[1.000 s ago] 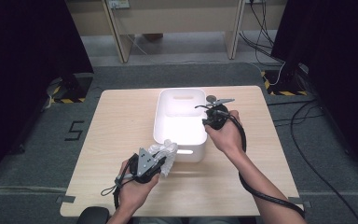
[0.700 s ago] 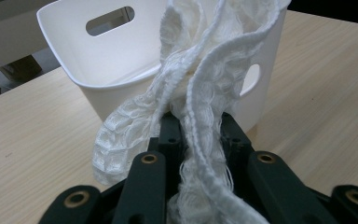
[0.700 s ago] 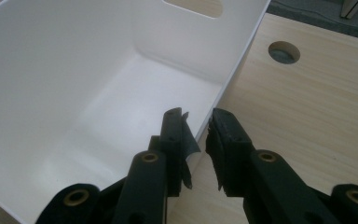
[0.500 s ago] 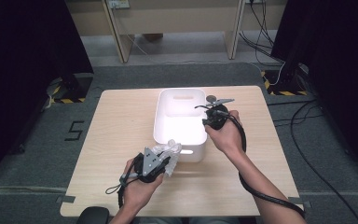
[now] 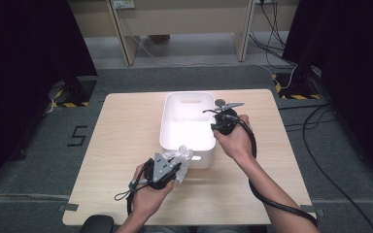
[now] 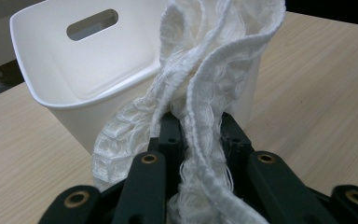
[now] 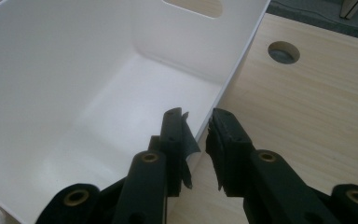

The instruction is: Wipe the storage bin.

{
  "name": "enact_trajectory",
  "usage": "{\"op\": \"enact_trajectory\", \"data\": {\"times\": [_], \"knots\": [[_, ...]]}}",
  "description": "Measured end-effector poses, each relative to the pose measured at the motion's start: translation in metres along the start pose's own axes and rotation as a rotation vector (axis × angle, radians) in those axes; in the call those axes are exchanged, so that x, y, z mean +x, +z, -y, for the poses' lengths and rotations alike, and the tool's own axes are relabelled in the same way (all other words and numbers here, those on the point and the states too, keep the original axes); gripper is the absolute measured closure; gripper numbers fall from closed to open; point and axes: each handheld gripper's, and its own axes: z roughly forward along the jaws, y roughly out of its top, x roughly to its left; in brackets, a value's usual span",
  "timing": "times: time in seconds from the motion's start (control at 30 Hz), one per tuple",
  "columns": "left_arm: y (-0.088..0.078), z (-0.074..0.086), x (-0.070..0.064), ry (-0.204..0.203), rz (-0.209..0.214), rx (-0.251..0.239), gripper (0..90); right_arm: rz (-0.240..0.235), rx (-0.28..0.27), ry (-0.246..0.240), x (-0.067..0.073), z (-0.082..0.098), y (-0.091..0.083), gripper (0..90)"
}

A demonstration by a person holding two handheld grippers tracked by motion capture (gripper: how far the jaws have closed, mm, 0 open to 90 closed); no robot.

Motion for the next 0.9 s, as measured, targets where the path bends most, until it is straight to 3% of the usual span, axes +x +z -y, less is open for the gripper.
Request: {"op": "enact_trajectory", "data": {"times": [0.43, 0.67, 0.9], "knots": [[0.012, 0.011, -0.007, 0.025, -0.002, 0.028, 74.8, -0.002, -0.001, -0.001, 0.000, 0.000, 0.000, 75.4], [0.027, 0.025, -0.012, 0.053, 0.008, 0.077, 74.8, -0.001, 0.000, -0.003, 0.000, 0.000, 0.000, 75.2], [0.038, 0.038, -0.016, 0.045, 0.021, 0.126, 74.8, -0.001, 0.002, -0.003, 0.001, 0.000, 0.000, 75.2]]}}
